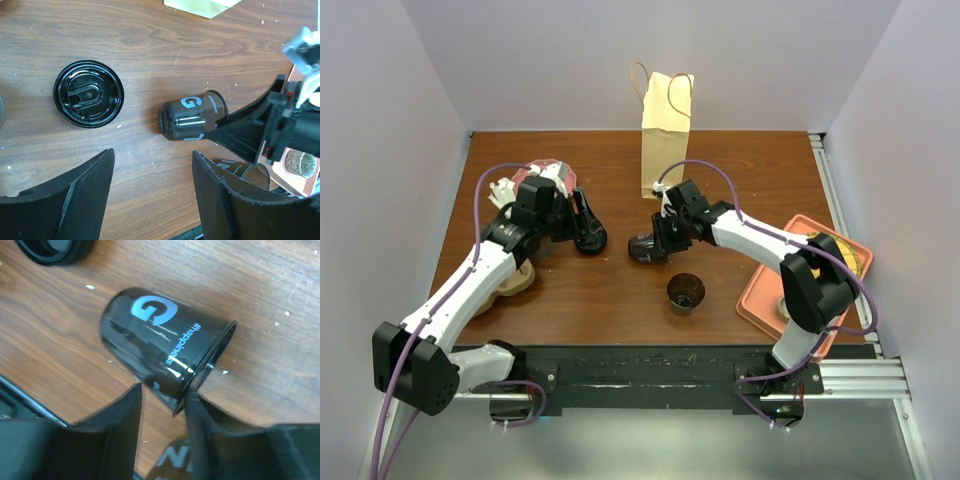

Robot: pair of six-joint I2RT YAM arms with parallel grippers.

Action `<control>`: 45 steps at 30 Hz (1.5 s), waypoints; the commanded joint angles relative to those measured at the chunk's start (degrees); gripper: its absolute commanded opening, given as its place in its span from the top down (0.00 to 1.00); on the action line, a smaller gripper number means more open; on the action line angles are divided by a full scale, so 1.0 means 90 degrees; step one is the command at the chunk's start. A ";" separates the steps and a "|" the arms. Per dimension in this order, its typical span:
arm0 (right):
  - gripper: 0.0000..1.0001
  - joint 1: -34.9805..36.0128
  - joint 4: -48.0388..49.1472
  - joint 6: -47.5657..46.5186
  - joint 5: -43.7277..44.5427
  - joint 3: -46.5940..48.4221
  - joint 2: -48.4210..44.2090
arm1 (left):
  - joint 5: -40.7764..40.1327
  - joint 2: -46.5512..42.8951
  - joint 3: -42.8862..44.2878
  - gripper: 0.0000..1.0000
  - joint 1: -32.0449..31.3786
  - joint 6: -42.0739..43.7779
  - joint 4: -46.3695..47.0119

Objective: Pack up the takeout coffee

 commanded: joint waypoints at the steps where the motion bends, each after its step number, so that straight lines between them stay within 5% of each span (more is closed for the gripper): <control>1: 0.81 0.0000 -0.0043 -0.0358 0.0230 0.0485 -0.0151 | -0.0017 0.0044 0.0327 0.32 0.0049 0.0159 0.0030; 6: 0.99 -0.0010 -0.0814 -0.0543 0.1184 0.1235 -0.0346 | -0.0046 0.0044 0.0230 0.32 0.0049 0.0149 0.0108; 12: 1.00 -0.0019 -0.2864 -0.1186 0.2720 0.2708 0.0355 | -0.0173 -0.0015 0.0210 0.32 0.0049 0.0188 0.0108; 19: 0.92 -0.0107 -0.4262 -0.1764 0.3180 0.3961 0.1664 | -0.0271 -0.0064 0.0240 0.32 0.0049 0.0237 0.0030; 33: 0.71 -0.0127 -0.4332 -0.1784 0.3356 0.4323 0.2182 | -0.0369 -0.0015 0.0230 0.32 0.0049 0.0364 0.0010; 45: 0.66 -0.0127 -0.4342 -0.1803 0.3522 0.4812 0.2319 | -0.0349 0.0112 0.0288 0.32 0.0049 0.0539 0.0049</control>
